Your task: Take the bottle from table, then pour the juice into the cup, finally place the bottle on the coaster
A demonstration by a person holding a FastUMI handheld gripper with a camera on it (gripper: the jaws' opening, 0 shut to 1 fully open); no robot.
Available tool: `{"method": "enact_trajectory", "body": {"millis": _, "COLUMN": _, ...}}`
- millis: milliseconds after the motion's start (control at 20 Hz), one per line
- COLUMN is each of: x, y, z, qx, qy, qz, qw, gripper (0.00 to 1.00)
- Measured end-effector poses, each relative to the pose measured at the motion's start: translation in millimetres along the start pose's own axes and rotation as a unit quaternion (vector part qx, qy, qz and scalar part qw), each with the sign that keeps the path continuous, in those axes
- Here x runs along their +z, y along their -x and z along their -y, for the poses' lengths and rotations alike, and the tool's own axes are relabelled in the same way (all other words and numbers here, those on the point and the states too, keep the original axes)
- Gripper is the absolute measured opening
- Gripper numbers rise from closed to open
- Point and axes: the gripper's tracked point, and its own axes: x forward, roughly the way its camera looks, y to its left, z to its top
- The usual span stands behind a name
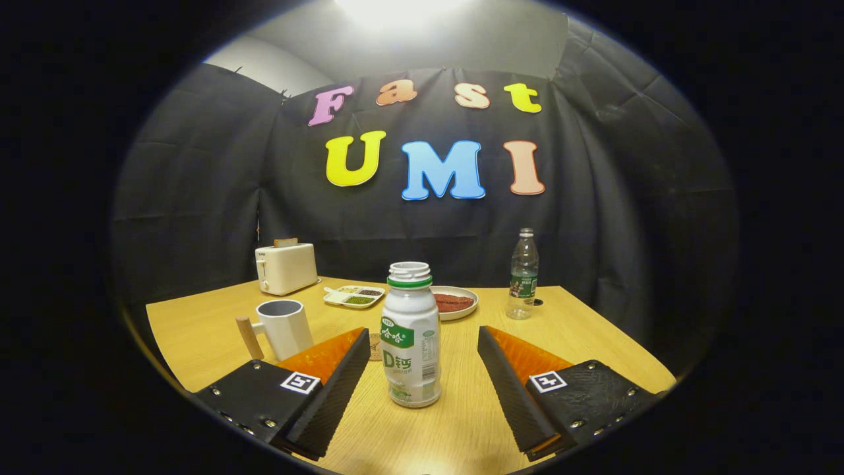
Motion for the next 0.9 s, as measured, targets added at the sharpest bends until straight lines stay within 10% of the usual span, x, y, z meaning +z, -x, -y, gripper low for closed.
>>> {"method": "enact_trajectory", "body": {"millis": 600, "x": -23.9, "y": -50.1, "z": -4.5, "qx": -0.008, "qy": -0.001, "qz": -0.035, "qw": 0.999, "gripper": 0.98}}
{"method": "enact_trajectory", "body": {"millis": 900, "x": -29.9, "y": -57.7, "z": -6.1, "qx": -0.023, "qy": -0.004, "qz": -0.057, "qw": 0.998, "gripper": 0.72}}
